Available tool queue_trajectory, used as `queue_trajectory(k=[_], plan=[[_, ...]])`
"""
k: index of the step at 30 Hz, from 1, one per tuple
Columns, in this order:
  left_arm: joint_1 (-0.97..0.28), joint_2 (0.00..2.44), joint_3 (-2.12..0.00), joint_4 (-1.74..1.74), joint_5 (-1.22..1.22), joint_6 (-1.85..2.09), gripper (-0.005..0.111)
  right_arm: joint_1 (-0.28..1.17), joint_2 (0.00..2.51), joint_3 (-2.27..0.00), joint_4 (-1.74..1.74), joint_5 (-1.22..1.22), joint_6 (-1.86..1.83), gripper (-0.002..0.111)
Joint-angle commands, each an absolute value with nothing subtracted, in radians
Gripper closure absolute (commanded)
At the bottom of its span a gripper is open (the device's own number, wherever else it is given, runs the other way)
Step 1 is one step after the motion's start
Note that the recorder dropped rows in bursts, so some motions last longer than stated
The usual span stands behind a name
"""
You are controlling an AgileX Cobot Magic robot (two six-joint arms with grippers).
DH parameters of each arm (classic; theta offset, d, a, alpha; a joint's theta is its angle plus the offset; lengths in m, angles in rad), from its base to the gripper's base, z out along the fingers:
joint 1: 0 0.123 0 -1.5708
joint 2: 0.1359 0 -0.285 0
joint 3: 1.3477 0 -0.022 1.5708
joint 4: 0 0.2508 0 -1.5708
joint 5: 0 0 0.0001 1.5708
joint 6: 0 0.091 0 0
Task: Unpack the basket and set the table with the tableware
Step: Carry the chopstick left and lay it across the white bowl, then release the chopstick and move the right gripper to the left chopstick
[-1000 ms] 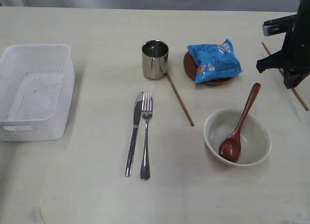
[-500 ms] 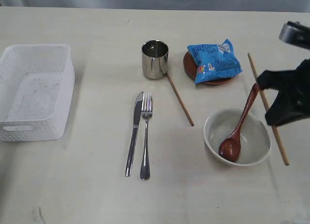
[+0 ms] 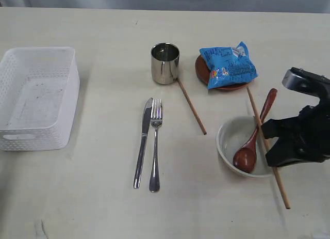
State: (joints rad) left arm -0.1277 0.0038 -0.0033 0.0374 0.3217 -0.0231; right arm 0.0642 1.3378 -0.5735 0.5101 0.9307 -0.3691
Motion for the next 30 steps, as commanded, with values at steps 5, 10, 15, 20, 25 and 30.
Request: queue_trajectory(k=[5, 10, 15, 20, 25, 30], plan=[[-0.125, 0.000, 0.000, 0.037, 0.320, -0.027, 0.106, 0.062, 1.438, -0.570, 0.543, 0.876, -0.438, 0.109], [-0.125, 0.000, 0.000, 0.037, 0.320, -0.027, 0.106, 0.062, 1.447, -0.570, 0.543, 0.869, -0.443, 0.109], [-0.125, 0.000, 0.000, 0.037, 0.320, -0.027, 0.106, 0.062, 1.447, -0.570, 0.543, 0.849, -0.453, 0.108], [-0.125, 0.000, 0.000, 0.037, 0.320, -0.027, 0.106, 0.062, 1.447, -0.570, 0.543, 0.836, -0.457, 0.108], [-0.125, 0.000, 0.000, 0.037, 0.320, -0.027, 0.106, 0.062, 1.447, -0.570, 0.543, 0.829, -0.457, 0.080], [-0.125, 0.000, 0.000, 0.037, 0.320, -0.027, 0.106, 0.062, 1.447, -0.572, 0.543, 0.825, -0.457, 0.073]])
